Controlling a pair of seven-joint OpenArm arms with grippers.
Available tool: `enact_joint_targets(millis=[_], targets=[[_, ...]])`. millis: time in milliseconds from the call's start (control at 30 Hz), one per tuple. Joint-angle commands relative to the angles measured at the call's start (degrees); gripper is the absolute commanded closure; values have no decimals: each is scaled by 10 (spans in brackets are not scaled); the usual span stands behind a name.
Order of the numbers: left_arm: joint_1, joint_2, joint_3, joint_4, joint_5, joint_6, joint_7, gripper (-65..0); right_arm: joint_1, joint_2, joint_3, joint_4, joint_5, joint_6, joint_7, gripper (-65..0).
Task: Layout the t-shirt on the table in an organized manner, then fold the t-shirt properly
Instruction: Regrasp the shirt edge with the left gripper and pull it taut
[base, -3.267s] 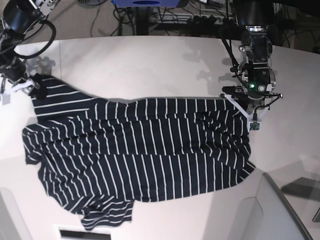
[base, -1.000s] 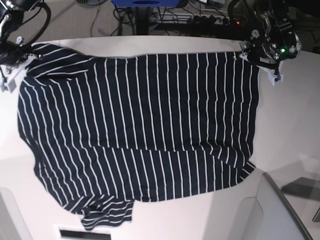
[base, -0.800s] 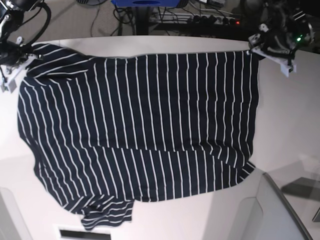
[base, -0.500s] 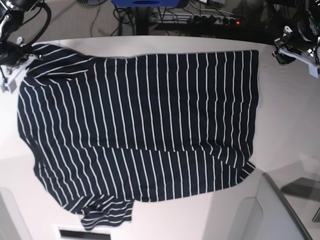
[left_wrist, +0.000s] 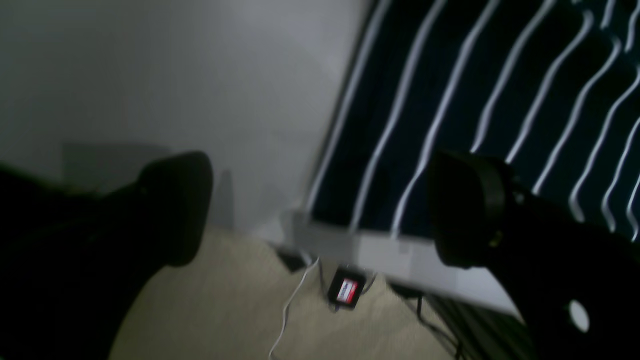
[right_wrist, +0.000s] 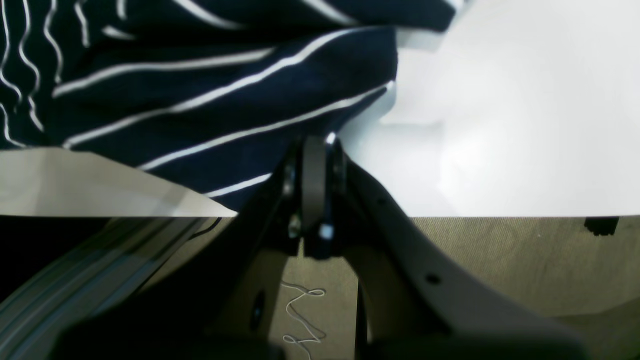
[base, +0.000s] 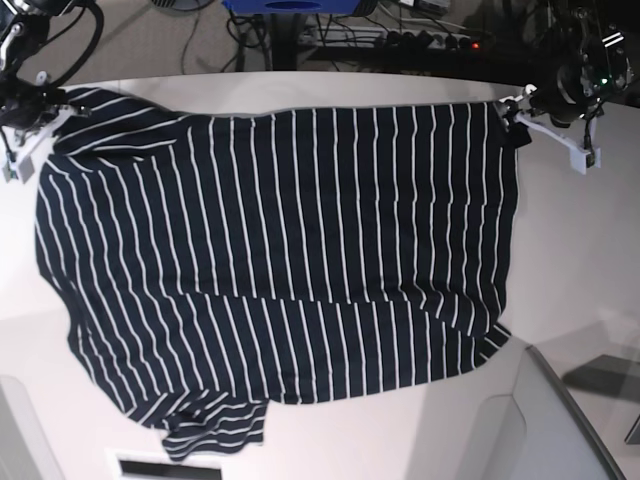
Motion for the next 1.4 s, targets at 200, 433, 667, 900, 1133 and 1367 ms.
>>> enact_joint_targets(millis=[200, 433, 667, 900, 1133, 1367], targets=[[-13, -6, 54, -49, -3, -2, -30, -650, 4, 9, 2, 8, 5, 1, 9, -5], [-14, -1, 69, -73, -4, -2, -32, -597, 4, 10, 2, 8, 5, 1, 9, -5], [-12, 23, 70, -72, -4, -69, -28, -413, 4, 9, 2, 8, 5, 1, 9, -5], [-12, 24, 64, -73, -1, -106, -27, -281, -1, 10, 2, 9, 5, 1, 9, -5], [-8, 22, 63, -42, 0, -104, -16, 0, -14, 11, 3, 32, 6, 1, -2, -5], [9, 26, 33, 90, 0, -104, 78, 0, -54, 6, 8, 161, 7, 1, -43, -5]])
